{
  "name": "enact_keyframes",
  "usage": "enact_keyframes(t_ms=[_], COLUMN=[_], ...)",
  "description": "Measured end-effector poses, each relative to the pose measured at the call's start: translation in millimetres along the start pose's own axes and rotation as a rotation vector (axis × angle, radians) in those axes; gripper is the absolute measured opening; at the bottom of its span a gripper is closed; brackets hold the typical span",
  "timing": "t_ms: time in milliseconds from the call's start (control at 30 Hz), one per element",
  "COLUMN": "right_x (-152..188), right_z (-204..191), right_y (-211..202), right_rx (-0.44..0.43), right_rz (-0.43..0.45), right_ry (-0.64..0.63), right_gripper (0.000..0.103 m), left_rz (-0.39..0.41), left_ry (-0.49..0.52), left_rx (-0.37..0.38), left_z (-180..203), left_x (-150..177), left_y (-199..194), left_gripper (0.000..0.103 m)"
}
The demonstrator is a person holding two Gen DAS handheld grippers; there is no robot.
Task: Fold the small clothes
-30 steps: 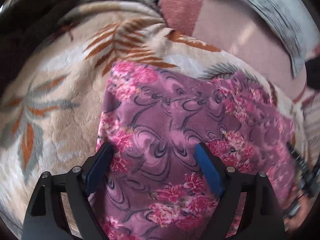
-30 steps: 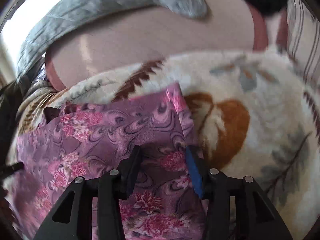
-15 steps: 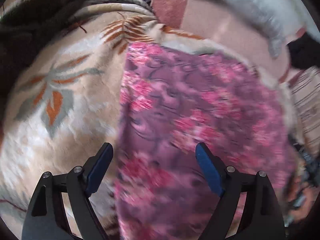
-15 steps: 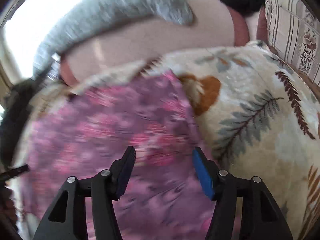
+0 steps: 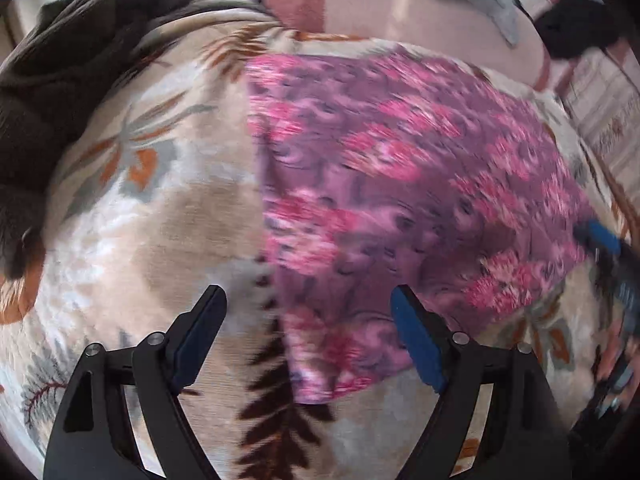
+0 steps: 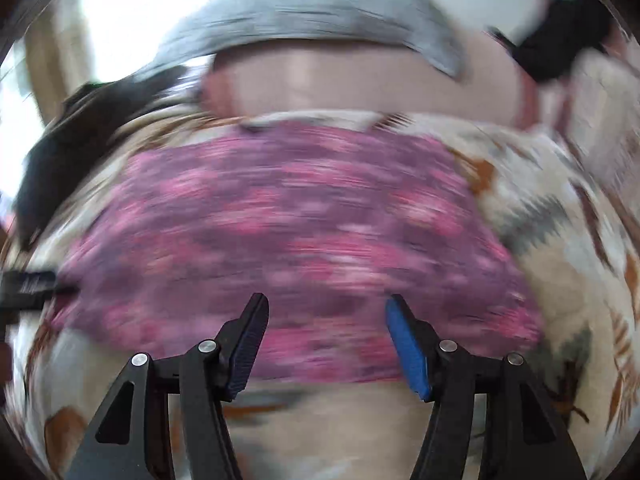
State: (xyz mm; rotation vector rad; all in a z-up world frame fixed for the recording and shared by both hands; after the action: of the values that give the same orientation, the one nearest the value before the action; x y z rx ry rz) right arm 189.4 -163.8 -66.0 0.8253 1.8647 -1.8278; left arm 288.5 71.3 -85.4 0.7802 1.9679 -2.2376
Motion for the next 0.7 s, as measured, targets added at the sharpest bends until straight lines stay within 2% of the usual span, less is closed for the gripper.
enact_keyframes(t_ms=[133,300,367,567,600,633,667,700], right_x=[14,34,39,22,20,19,19,17], right_z=[-89,-178,-203,-254,-260,-265,-267,-266], right_y=[-1,17,25,47,49,54,58,61], right_rx=[-0.097,-0.135,-0.098,0.096,0.141,0.177,0.202,0.219], right_rz=[-0.005,-0.019,-0.01,0.149,0.187,0.205,0.209,0.224], right_ry=[-0.244,-0.516,-0.604,-0.79,-0.831,-0.872,-0.898,-0.906], right_gripper=[0.062,0.063,0.063,0.06,0.049,0.016,0.005,0.007], left_rz=[-0.009,0.007,0.003,-0.052,-0.055,-0.055,-0.056,-0.062], left_ry=[-0.177,-0.281,-0.299,-0.322,-0.326,-0.336,-0.347,-0.36], left_rx=[0.07,0.088,0.097,0.117,0.128,0.15,0.174,0.218], left_z=[-45,-85,-95,-103,-103,-102,-100,-97], left_x=[-13,-26,-31,-42,-43,-47,-50,-55], left_y=[-10,-17,-12,6,6,8,9,11], left_gripper=[0.085,0.085,0.085,0.085,0.085,0.085,0.085,0.085])
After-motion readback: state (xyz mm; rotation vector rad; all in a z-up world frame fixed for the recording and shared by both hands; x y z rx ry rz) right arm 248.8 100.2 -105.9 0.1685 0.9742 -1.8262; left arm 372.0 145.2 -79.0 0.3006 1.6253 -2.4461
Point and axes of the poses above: each gripper's, at about its wrist camera, not at the fingertips, and y roughly the way its jaws point, z to its right, x to its underside, the point moved 5 cm from there along y, roughly the way its jaws point, and after that the axes turned 2 degrees about -z, right-handed, at the moved point
